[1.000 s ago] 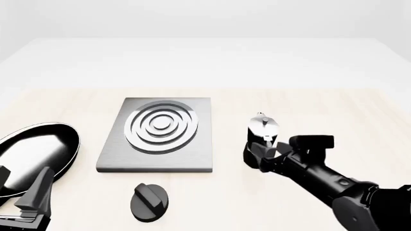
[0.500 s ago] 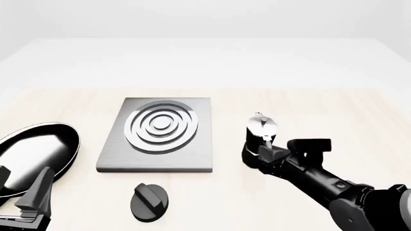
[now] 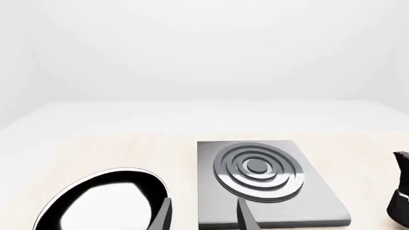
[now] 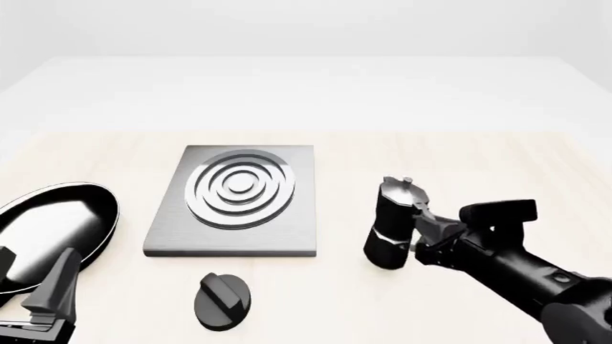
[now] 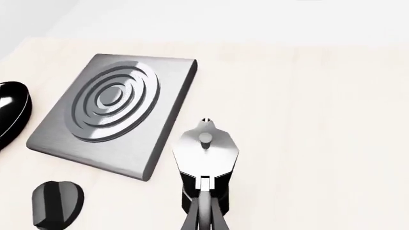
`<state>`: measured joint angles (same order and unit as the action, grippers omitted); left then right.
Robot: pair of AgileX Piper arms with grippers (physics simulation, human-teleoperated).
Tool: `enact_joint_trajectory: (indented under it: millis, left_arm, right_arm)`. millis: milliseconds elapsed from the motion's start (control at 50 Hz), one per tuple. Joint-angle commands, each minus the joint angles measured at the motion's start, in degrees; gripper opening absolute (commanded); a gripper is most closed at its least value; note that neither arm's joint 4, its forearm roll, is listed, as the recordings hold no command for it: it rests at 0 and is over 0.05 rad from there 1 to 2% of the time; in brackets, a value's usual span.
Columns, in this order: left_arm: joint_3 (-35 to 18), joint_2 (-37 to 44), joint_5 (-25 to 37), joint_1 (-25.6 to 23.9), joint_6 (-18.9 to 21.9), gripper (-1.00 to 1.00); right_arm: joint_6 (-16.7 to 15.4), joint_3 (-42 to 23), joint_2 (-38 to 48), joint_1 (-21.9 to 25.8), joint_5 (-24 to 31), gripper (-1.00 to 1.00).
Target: Turn on the stove and put the moka pot on it.
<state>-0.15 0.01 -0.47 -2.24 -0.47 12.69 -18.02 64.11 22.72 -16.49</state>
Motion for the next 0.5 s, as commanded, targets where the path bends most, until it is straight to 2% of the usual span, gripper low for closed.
enact_joint_trajectory:
  millis: [20, 180, 500]
  left_arm:
    - [0.03, 0.0, -0.36, 0.18, 0.18, 1.0]
    - [-0.08, 0.0, -0.49, -0.15, 0.6, 1.0]
    - [0.0, 0.0, -1.08, -0.09, 1.04, 1.0]
  right_arm:
    - [-2.61, -2.68, -10.54, -0.84, 13.1, -1.0]
    - [-5.33, -6.84, -14.31, -1.25, 20.12, -1.0]
    - [-7.11, -14.5, -12.49, 3.23, 25.06, -1.0]
